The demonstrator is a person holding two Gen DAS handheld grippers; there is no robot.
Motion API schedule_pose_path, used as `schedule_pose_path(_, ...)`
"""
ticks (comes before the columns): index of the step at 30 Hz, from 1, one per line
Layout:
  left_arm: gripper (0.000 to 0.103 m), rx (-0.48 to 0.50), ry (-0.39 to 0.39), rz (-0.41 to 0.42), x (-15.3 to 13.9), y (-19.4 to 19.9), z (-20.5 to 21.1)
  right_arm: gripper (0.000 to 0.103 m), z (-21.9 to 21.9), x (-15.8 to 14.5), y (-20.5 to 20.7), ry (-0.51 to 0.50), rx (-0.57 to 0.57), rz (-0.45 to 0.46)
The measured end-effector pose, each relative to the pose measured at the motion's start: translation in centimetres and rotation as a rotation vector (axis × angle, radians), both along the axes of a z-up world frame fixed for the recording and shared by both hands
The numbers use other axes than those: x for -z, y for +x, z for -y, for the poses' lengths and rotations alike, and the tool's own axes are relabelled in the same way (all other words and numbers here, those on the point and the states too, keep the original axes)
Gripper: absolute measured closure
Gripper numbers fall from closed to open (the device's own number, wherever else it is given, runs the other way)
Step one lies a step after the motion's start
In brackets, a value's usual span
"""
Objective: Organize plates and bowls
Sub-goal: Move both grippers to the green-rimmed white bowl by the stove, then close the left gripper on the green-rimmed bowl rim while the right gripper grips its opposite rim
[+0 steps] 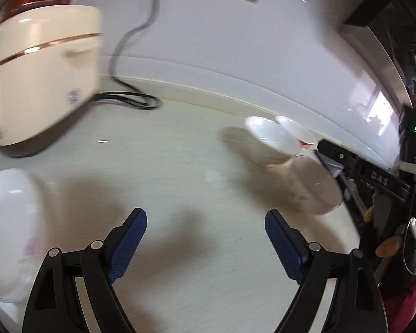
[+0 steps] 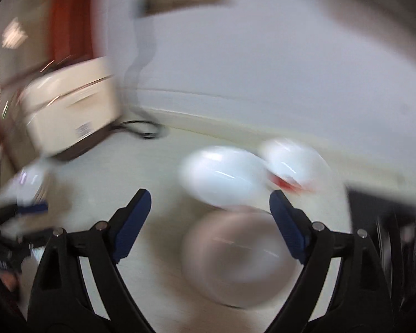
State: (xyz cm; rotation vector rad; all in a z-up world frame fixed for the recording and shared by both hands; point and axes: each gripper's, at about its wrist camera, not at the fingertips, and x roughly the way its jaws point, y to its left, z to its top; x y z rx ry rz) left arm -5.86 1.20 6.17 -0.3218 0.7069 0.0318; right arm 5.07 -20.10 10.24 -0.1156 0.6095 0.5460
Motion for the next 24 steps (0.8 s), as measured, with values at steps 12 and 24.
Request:
schedule_pose_path(12, 0.015, 0.033, -0.109, -0.086, 1.8, 9.8, 6.7, 0.022, 7.6, 1.6, 4.3, 0.142, 0.169, -0.33)
schedule_pose_path(24, 0.016, 0.02, -0.093, -0.117, 3.5, 10.8, 6.9, 0.046, 6.3, 4.5, 3.8, 0.08, 0.147, -0.439)
